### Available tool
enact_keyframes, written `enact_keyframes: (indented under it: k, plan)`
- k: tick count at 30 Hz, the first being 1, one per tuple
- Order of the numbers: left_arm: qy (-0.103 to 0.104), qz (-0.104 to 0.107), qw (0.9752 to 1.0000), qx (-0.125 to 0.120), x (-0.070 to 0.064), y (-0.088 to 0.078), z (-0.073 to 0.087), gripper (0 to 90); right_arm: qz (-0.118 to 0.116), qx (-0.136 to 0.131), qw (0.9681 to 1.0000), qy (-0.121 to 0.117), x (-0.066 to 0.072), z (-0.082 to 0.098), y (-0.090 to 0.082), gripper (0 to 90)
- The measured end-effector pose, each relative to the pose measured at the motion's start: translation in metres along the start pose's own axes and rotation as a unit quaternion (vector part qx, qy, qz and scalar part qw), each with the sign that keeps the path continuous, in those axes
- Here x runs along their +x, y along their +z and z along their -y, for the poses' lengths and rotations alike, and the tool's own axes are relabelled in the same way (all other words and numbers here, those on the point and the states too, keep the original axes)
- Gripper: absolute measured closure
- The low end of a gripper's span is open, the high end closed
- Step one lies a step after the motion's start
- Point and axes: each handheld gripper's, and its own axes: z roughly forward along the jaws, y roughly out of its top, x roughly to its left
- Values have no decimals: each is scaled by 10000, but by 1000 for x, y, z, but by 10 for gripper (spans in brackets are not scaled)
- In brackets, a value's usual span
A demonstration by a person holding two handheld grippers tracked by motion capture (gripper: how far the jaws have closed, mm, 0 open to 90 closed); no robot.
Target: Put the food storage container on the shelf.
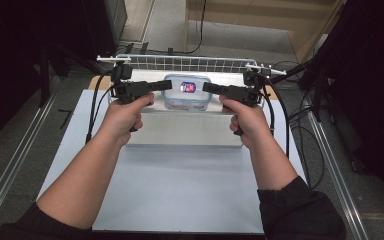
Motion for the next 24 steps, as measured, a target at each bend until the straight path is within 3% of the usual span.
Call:
enact_keyframes:
  k: [13, 18, 24]
  plan:
    - [180, -170, 9997, -56, -4, -4, 1, 445, 89, -71, 9999, -99, 4, 0, -5, 430]
    - [338, -283, 9990, -101, -9, -8, 4, 425, 187, -93, 9995, -217, 8, 2, -9, 417]
    - [605, -485, 9969, -150, -17, -15, 7, 391, 385, -117, 9978, -520, 16, 7, -13, 385]
